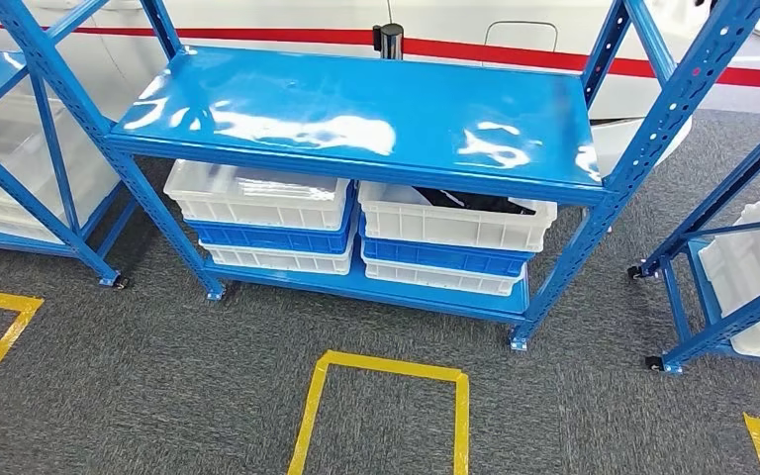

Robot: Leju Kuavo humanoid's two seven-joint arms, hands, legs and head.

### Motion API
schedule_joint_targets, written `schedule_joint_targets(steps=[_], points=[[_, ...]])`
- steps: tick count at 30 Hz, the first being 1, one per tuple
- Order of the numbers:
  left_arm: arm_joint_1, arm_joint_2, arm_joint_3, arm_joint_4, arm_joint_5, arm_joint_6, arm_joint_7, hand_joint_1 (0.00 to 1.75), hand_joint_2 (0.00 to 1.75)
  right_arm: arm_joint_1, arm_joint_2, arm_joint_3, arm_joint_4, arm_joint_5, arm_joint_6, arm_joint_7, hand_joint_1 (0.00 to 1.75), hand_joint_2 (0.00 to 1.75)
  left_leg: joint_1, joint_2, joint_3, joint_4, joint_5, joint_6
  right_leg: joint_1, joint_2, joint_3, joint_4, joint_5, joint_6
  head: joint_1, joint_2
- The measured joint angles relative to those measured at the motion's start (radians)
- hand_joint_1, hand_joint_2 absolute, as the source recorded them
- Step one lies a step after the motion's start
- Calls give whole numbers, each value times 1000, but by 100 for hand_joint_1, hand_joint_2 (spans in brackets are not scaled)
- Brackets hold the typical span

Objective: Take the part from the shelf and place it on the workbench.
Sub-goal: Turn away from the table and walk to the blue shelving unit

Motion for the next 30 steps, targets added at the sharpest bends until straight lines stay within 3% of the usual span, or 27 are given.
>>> schedule_joint_targets(steps=[2,3,4,5,7,8,9,13,15,18,19,20,22,24,26,28,30], points=[[1,0,3,0,-1,1,0,0,0,-1,0,0,0,0,0,0,0,0,-1,0,-78,134,-55,0,7,1,8,0,-7,-10,-1,0],[2,-1,3,0,-1,1,0,0,0,-1,0,0,0,0,0,0,0,0,-2,0,-107,173,-64,2,10,2,12,0,-11,-13,-1,0],[3,-1,4,0,-2,1,0,0,0,0,0,0,0,0,0,0,0,0,-2,0,-119,175,-53,5,13,5,19,0,-16,-15,-1,0],[4,-1,4,0,-2,1,0,0,0,0,0,0,0,0,0,0,0,0,-3,0,-111,139,-23,9,15,8,27,0,-22,-15,-1,0],[5,0,5,0,-2,1,0,0,0,1,1,0,0,0,0,0,0,0,-10,-1,-66,8,57,23,17,13,45,1,-36,-10,-1,0],[5,0,6,0,-2,1,0,0,0,1,1,0,0,0,0,0,0,0,-14,-2,-49,-43,75,29,19,14,48,1,-42,-5,-1,0],[4,1,6,0,-2,1,0,0,0,0,2,0,0,0,0,0,0,0,-19,-3,-39,-73,85,34,20,15,50,-1,-48,1,-2,0],[5,-1,7,0,-2,1,-2,0,0,-1,1,0,0,1,0,0,0,0,-22,-4,-19,-94,91,52,21,13,58,23,-60,26,-1,0],[4,-1,7,0,-2,1,-2,0,0,-4,0,0,0,2,0,0,0,0,-19,-4,-7,-99,90,58,19,10,7,105,-79,30,0,0],[2,-1,7,0,-3,2,-3,0,0,-6,-1,0,0,4,0,0,0,0,-20,-6,-1,-100,79,62,18,9,-114,270,-135,26,2,0],[2,-1,7,0,-3,2,-3,0,0,-4,-1,0,0,5,0,0,0,0,-20,-7,4,-100,75,62,18,9,-132,275,-135,30,2,0],[3,-1,7,0,-3,2,-2,0,0,-3,-1,0,0,5,0,0,0,0,-20,-9,10,-100,70,61,18,9,-132,242,-113,38,2,0],[4,-2,7,0,-4,2,-2,0,0,-1,-2,0,0,5,0,0,0,0,-20,-10,24,-100,60,56,18,5,-95,113,-33,52,2,0],[3,-2,8,0,-4,2,-1,0,0,-3,-2,0,0,5,0,0,0,0,-22,-10,33,-102,51,46,23,-2,-69,29,8,39,3,0],[2,-2,8,0,-4,2,0,0,0,-5,-2,0,0,5,0,0,0,0,-24,-9,38,-98,50,33,26,-5,-68,15,9,11,3,0],[2,-2,9,0,-4,3,1,0,0,-3,-1,0,0,5,0,0,0,0,-22,-7,41,-83,44,22,21,-2,-51,11,19,-7,2,0],[2,-1,9,0,-4,3,1,0,0,-1,-1,0,0,5,0,0,0,0,-21,-5,16,-20,3,14,18,-2,-32,8,21,-18,0,0]])
